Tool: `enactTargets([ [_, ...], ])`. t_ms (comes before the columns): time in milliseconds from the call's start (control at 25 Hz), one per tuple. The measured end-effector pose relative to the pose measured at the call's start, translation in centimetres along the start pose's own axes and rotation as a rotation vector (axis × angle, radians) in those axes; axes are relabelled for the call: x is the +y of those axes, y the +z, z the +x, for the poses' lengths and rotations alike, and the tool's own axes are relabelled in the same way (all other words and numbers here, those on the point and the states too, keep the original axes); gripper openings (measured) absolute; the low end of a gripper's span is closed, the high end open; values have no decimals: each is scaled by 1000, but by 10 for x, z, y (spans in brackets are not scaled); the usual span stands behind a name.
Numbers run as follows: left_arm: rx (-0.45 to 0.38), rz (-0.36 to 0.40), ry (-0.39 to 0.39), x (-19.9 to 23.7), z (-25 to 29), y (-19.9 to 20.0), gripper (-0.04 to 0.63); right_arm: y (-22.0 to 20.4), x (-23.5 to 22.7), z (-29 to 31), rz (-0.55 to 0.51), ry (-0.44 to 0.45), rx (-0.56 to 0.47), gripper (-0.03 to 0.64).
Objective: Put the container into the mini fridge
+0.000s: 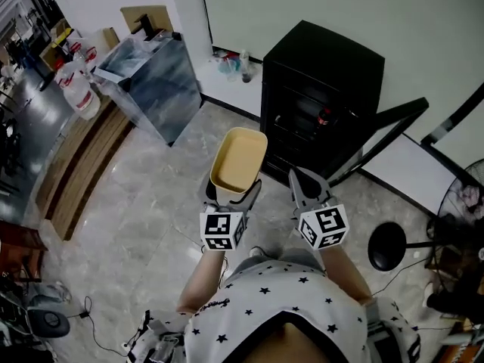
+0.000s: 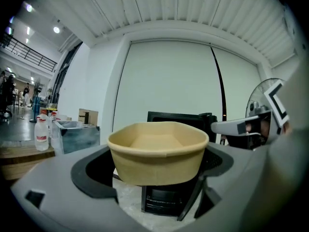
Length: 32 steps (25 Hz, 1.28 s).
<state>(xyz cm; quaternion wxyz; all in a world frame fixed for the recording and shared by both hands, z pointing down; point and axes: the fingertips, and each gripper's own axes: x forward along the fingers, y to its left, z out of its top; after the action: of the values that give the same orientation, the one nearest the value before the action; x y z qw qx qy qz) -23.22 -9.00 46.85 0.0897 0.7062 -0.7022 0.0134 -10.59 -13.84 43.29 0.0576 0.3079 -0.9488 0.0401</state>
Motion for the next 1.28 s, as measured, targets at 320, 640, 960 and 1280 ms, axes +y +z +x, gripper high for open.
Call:
enactTargets([
  [320,24,29,-95,-17,51,-3,538,-6,-31,4,19,-65,13,-8],
  [640,22,54,-155,-39,109,-4,538,-14,-76,18,33,-100,20,-8],
  [960,45,50,-200,-55,173,-4,538,-19,-123,34,57,-141,34,-8],
  [1280,41,85,-246,-70,231,-10,538,-26,-153,42,66,-192,48,-8],
])
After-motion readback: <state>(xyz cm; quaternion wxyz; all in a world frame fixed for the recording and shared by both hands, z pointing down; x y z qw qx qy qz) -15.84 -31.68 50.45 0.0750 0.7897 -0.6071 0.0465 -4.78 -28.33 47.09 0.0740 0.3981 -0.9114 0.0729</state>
